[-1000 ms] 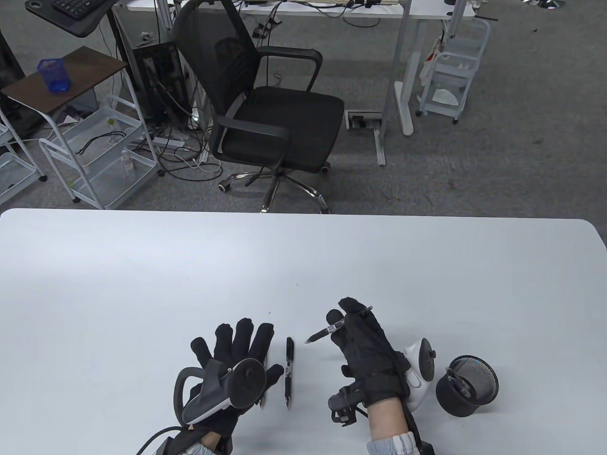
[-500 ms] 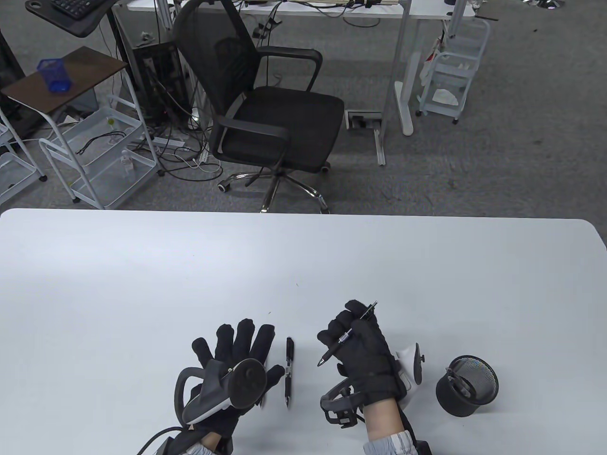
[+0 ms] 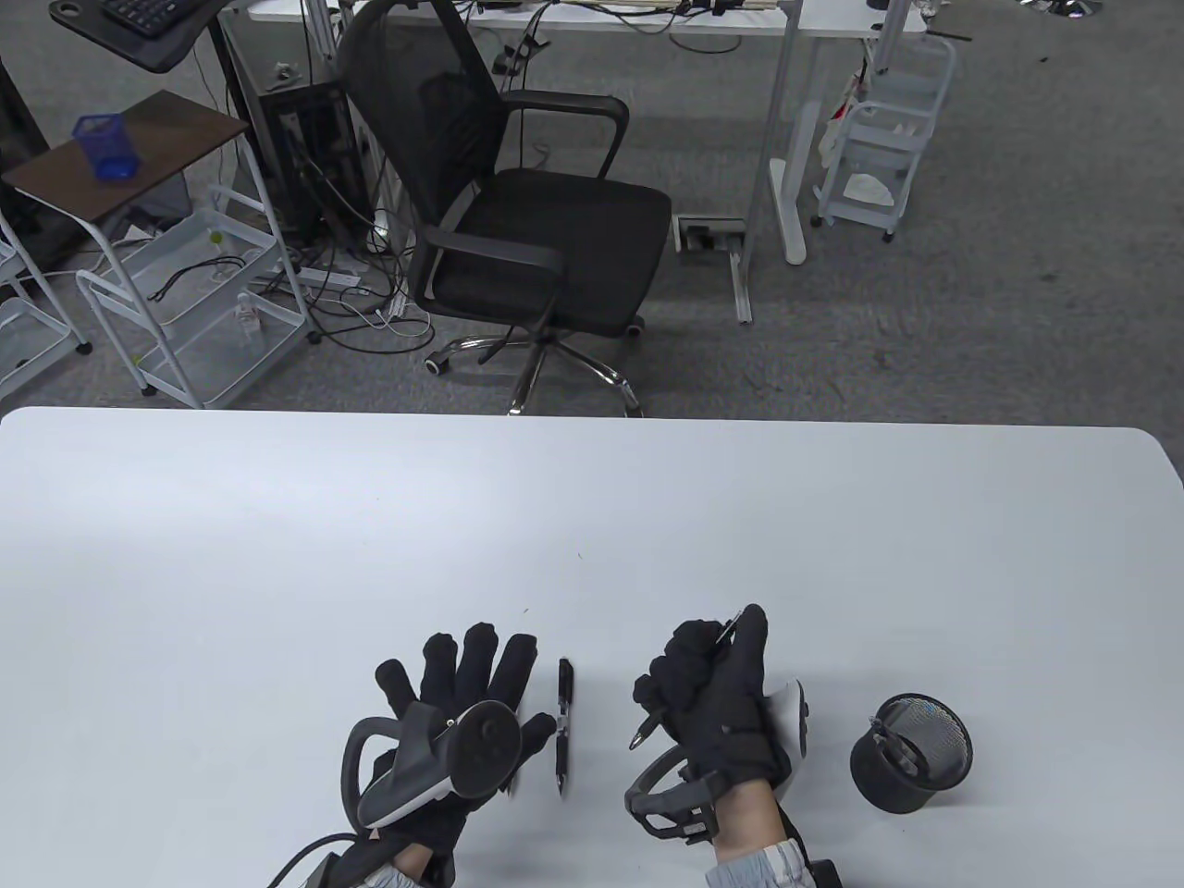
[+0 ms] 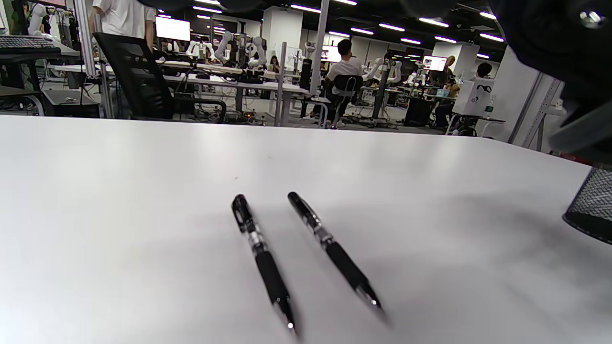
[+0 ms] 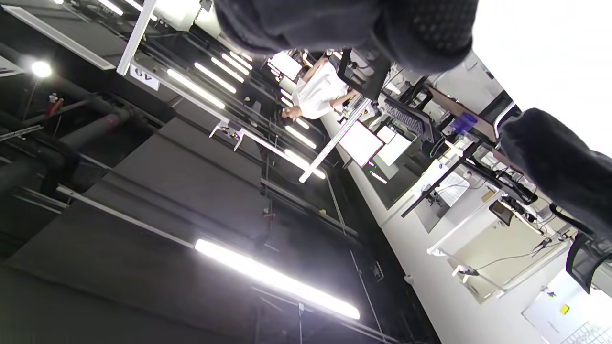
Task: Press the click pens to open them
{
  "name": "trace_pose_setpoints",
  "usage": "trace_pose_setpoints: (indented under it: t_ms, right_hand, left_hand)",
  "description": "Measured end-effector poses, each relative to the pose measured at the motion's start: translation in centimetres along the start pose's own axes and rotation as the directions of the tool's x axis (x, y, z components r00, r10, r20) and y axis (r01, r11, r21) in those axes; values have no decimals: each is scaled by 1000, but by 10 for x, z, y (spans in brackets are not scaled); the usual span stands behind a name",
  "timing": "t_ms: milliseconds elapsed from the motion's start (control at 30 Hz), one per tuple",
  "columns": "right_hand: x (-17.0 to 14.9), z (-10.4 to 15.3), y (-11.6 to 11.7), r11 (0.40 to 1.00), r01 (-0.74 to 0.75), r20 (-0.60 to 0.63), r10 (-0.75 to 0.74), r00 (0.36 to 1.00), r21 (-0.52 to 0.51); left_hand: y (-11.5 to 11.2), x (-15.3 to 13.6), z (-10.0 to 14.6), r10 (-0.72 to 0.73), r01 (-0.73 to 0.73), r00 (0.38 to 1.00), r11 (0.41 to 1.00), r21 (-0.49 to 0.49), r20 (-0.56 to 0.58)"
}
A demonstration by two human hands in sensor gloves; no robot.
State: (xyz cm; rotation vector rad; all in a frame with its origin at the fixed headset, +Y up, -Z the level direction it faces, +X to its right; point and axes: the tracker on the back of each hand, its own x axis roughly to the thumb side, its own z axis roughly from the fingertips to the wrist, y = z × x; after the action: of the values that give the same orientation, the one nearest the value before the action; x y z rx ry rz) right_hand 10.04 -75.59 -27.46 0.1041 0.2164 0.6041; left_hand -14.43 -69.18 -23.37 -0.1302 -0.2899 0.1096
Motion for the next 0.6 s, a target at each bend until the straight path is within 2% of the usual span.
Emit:
trace_pose_setpoints:
  t_ms: [600]
  right_hand:
    - [1, 0, 0, 1000, 11, 38, -11, 999, 12]
  left_hand:
    - [1, 0, 1, -6, 6, 1000, 1000, 7, -3]
